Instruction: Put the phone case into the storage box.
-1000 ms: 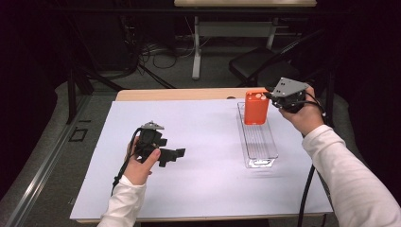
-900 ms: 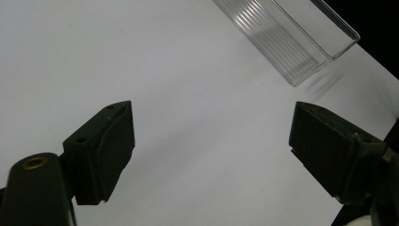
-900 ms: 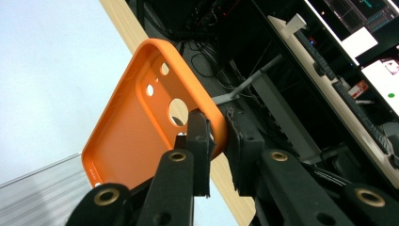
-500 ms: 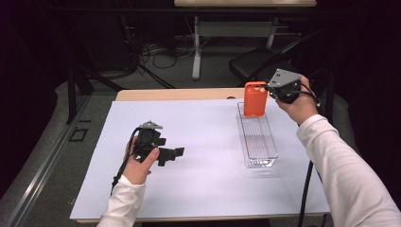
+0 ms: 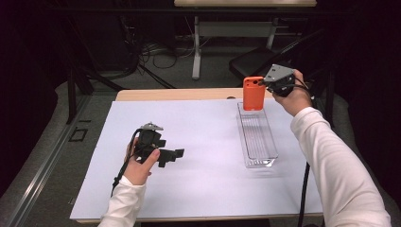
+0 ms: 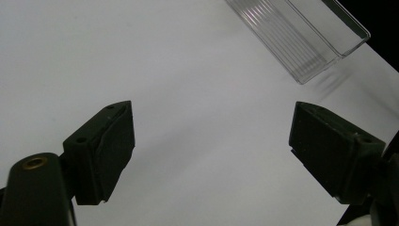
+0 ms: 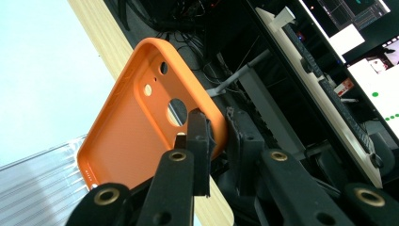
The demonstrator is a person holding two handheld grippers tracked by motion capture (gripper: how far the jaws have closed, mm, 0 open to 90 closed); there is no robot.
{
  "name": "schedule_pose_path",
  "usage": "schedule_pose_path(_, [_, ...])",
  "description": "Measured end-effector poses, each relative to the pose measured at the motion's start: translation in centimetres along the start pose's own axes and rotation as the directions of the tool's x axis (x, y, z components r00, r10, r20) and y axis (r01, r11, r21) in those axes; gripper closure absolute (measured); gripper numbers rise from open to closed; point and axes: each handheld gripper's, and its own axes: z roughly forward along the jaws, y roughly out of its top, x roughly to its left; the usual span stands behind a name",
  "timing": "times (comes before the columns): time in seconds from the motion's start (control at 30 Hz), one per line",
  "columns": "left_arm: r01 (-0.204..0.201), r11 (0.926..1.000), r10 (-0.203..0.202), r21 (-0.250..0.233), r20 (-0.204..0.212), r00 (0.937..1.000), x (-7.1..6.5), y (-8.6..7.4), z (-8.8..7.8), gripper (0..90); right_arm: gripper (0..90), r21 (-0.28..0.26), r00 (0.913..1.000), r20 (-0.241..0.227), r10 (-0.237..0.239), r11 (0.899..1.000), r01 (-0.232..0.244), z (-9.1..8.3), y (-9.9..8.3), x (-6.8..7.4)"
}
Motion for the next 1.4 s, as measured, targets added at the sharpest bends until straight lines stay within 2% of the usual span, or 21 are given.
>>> schedule_pose_path(0.1, [0.001,1.0000,-0.001,-0.001,0.000,1.0000,0.0,0.0,0.0,15.3,80.3,-0.004,0.9996,0.022,-0.016,1.000,0.016,0.4,-0.4,0.4])
schedule_pose_path(0.33, [0.004,1.0000,-0.004,-0.004,-0.007,1.0000,0.3,-0.1,-0.4,15.3,80.3,-0.020,0.9986,0.049,-0.022,1.000,0.023,1.3,-1.3,1.2])
schedule_pose_path(0.47, [0.009,0.9999,-0.009,-0.007,-0.010,0.9999,0.4,-0.1,-0.5,15.3,80.3,-0.015,0.9978,0.050,-0.045,0.999,0.045,1.9,-1.5,1.7])
schedule_pose_path(0.67, [0.012,0.9999,-0.012,-0.002,-0.012,0.9999,0.4,-0.2,-0.3,15.3,80.4,-0.017,0.9975,0.047,-0.052,0.998,0.052,2.6,-1.9,2.4])
schedule_pose_path(0.77, [0.010,0.9999,-0.011,-0.006,-0.014,0.9998,0.4,-0.2,-0.4,15.3,80.3,-0.021,0.9961,0.064,-0.061,0.998,0.062,2.9,-2.1,2.7])
schedule_pose_path(0.93, [0.009,0.9999,-0.009,-0.004,-0.016,0.9998,0.4,-0.2,-0.4,15.3,80.4,-0.029,0.9955,0.082,-0.048,0.998,0.050,3.3,-2.5,2.9])
schedule_pose_path(1.2, [0.013,0.9999,-0.013,0.002,-0.017,0.9998,0.5,-0.3,-0.3,15.3,80.4,-0.016,0.9934,0.085,-0.078,0.997,0.079,3.9,-3.4,3.7])
schedule_pose_path(1.4, [0.014,0.9999,-0.014,0.001,-0.018,0.9998,0.5,-0.3,-0.2,15.3,80.4,-0.027,0.9941,0.088,-0.064,0.997,0.066,4.4,-3.8,4.1])
